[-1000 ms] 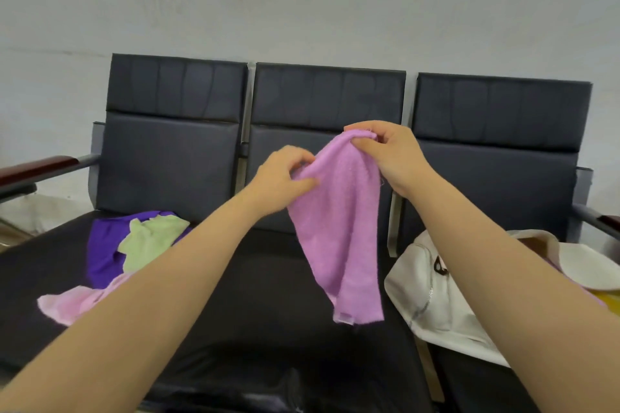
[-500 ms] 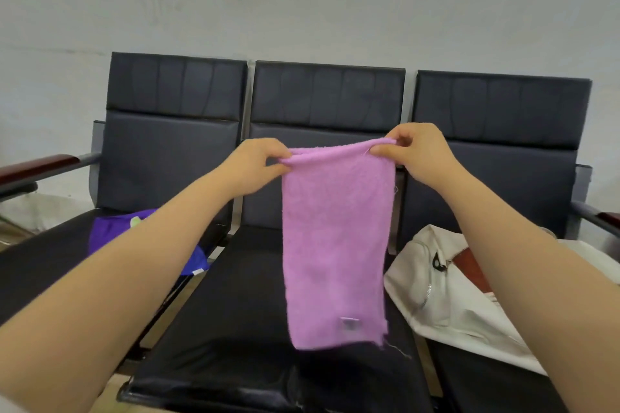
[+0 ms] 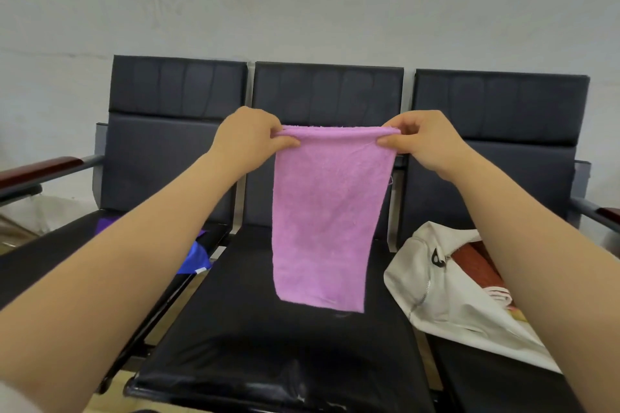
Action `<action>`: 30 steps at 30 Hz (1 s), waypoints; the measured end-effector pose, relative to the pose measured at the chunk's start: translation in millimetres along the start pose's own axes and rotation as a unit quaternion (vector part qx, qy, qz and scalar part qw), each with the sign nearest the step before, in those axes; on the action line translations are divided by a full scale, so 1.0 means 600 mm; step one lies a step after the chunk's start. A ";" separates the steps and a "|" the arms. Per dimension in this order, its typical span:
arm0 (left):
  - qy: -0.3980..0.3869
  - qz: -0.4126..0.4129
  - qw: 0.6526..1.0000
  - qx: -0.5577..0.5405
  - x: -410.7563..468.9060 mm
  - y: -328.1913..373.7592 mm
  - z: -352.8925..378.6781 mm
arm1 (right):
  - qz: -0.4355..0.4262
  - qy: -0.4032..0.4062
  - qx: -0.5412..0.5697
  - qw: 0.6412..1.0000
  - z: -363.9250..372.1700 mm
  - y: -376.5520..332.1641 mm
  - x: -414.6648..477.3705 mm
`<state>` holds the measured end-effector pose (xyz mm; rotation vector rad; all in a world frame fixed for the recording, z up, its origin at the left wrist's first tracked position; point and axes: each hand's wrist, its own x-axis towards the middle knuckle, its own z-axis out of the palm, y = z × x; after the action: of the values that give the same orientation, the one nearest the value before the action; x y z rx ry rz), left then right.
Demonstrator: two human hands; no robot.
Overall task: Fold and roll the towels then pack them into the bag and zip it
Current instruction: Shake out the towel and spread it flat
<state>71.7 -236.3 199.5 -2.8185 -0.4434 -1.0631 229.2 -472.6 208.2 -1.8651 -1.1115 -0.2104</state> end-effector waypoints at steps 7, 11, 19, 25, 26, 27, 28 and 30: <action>-0.190 0.015 0.871 -0.453 -0.017 0.015 0.002 | 0.025 -0.021 0.073 0.997 0.009 0.010 -0.008; -0.239 0.032 0.969 -0.047 -0.006 0.014 0.027 | 0.012 -0.021 0.056 0.998 0.019 0.013 -0.006; -0.158 0.087 0.958 -0.224 -0.018 0.008 0.016 | 0.032 0.027 0.040 0.998 0.024 0.022 -0.004; -0.252 -0.008 0.959 -0.126 -0.012 0.004 0.010 | 0.012 -0.010 0.014 1.000 0.010 0.016 -0.017; -0.205 -0.007 0.972 -0.114 -0.012 0.004 0.005 | 0.015 -0.022 0.006 1.000 0.010 0.019 -0.020; -0.158 -0.006 0.979 -0.130 -0.013 0.003 -0.001 | 0.021 -0.026 0.008 0.999 0.008 0.021 -0.024; -0.112 -0.005 0.979 -0.169 -0.016 0.002 -0.007 | 0.028 -0.025 0.021 0.999 0.005 0.021 -0.027; -0.037 -0.010 0.958 -0.286 -0.021 -0.004 -0.010 | 0.038 -0.016 0.072 0.997 -0.001 0.020 -0.028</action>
<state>58.2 -238.2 195.5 -3.3649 -0.1876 -1.2636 228.9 -485.5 191.9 -1.7846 -1.0465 -0.0556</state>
